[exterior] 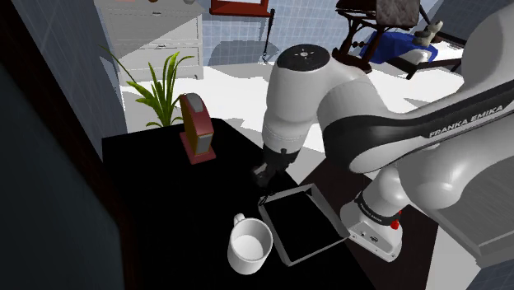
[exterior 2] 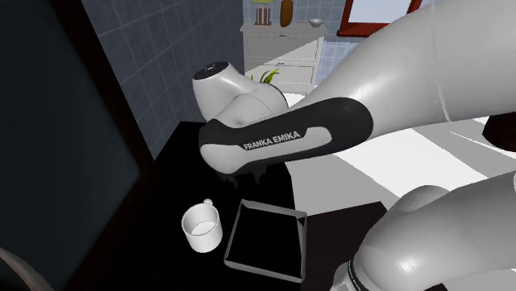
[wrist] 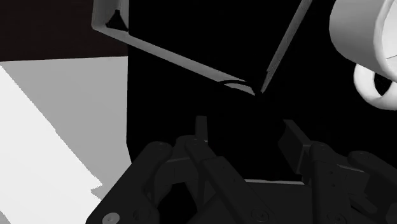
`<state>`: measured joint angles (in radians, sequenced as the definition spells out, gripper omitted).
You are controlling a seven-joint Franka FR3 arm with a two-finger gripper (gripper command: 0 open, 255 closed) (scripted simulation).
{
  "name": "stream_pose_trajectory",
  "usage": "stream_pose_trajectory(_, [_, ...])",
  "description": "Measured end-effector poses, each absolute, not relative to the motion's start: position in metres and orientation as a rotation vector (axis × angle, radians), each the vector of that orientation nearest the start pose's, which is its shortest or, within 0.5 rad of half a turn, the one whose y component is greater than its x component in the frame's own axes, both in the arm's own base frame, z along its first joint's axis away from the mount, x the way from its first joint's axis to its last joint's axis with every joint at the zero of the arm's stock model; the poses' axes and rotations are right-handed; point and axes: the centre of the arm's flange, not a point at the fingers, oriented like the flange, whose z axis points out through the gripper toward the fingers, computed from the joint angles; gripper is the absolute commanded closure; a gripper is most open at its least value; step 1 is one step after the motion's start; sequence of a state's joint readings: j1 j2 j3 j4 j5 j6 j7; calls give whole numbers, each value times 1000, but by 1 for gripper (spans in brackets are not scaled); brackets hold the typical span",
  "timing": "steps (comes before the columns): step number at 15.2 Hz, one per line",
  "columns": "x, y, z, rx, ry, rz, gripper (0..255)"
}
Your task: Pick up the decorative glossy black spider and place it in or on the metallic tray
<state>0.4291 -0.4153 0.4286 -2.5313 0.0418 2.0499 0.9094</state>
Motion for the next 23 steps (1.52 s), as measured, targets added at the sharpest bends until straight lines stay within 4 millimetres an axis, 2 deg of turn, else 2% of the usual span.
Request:
stream_pose_trajectory(6, [194,257,405,-3294,187,-63,255])
stream_pose_trajectory(8, [184,252,397,-3295,188,-62,255])
stream_pose_trajectory(23, [181,250,324,-3295,189,-62,255])
